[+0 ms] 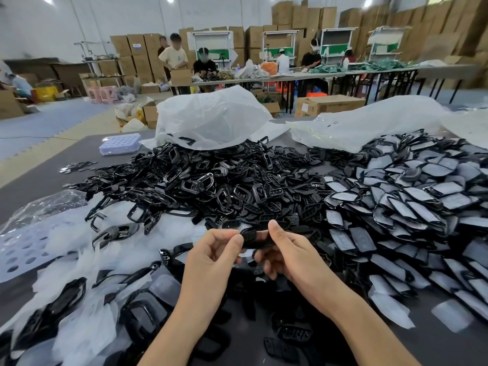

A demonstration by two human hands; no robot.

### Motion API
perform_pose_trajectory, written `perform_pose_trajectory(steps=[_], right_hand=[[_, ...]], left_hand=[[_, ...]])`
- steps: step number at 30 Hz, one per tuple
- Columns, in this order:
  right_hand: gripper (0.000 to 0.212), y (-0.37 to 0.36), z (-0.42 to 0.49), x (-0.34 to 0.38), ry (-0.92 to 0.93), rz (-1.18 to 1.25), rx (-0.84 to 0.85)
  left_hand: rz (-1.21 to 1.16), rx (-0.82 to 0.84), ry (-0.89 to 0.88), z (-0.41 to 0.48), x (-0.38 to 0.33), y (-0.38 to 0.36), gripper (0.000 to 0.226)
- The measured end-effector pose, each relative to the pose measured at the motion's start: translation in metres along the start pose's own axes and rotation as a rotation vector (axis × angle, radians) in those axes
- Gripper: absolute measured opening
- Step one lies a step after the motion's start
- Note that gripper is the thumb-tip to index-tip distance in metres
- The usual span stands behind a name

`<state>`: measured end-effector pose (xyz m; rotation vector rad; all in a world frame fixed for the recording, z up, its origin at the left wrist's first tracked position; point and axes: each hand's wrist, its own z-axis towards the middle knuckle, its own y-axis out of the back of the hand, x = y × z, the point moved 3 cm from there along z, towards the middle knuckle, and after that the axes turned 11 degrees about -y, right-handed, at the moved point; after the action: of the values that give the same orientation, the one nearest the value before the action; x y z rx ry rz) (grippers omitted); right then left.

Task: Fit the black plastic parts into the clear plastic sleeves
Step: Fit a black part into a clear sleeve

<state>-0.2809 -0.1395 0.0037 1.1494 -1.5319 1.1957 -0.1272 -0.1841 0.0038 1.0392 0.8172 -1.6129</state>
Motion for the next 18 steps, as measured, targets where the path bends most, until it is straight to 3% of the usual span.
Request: perform_pose_trajectory(steps=[4, 7, 9, 11, 14, 18], right_hand=[[0.045, -0.002, 0.002, -0.003, 0.000, -0.006, -0.065], [0.040, -0.003, 0.001, -0.001, 0.022, 0.028, -0.110], [0.041, -0.001, 0.000, 0.000, 0.041, 0.033, -0.156], [0.036, 0.001, -0.001, 0.001, 0.057, 0.014, -0.209], [0.032, 0.001, -0.003, 0.003, 0.087, -0.028, -0.253], [0.031, -0.009, -0.006, 0.005, 0.105, -0.062, -0.161]], left_hand=[[0.331, 0.001, -0.185, -0.001, -0.002, 0.000, 0.022], [0.630, 0.126, -0.353, -0.007, -0.003, -0.002, 0.022], [0.709, 0.183, -0.386, -0.010, -0.003, -0.003, 0.031], [0.600, 0.154, -0.340, -0.009, -0.001, -0.003, 0.036], [0.347, 0.018, -0.213, -0.004, -0.006, 0.000, 0.023], [0.130, -0.054, -0.098, -0.003, -0.012, 0.000, 0.008]])
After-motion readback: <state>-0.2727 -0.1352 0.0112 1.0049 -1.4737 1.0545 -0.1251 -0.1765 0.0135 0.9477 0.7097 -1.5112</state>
